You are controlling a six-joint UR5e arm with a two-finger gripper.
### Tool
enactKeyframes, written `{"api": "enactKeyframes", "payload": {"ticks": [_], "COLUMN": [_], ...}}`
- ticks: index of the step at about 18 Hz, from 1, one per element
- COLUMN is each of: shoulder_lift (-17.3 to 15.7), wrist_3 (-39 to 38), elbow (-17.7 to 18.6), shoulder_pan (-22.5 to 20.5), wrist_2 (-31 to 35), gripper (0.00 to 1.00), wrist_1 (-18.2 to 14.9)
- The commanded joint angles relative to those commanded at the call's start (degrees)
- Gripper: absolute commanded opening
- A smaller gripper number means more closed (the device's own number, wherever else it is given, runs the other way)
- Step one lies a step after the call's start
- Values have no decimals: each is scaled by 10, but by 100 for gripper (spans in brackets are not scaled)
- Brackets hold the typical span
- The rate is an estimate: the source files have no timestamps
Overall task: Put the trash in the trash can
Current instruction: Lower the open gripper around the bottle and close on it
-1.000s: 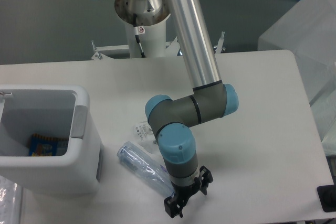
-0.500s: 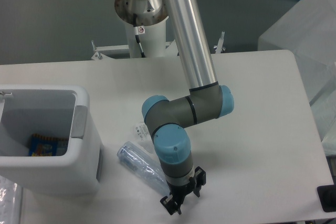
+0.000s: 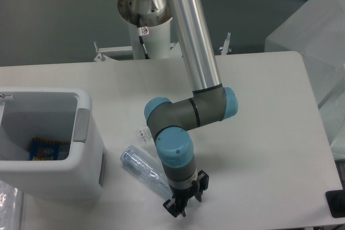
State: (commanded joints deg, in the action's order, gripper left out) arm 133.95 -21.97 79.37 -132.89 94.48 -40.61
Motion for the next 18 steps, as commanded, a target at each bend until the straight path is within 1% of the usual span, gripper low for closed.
{"api": "enactKeyframes", "payload": {"ticks": [1, 3, 7, 12, 15, 16, 18], "shoulder_lift": [0, -1, -4, -4, -6, -7, -8], "wrist_3": [0, 0, 0, 0, 0, 0, 0], "elbow": [1, 3, 9, 11, 12, 12, 11], "shoulder_pan": [0, 0, 1, 2, 2, 2, 2], "wrist_2": [0, 0, 0, 0, 0, -1, -1], "gripper": [48, 47, 40, 36, 31, 28, 28], "wrist_1": [-1, -1, 0, 0, -1, -1, 0]}}
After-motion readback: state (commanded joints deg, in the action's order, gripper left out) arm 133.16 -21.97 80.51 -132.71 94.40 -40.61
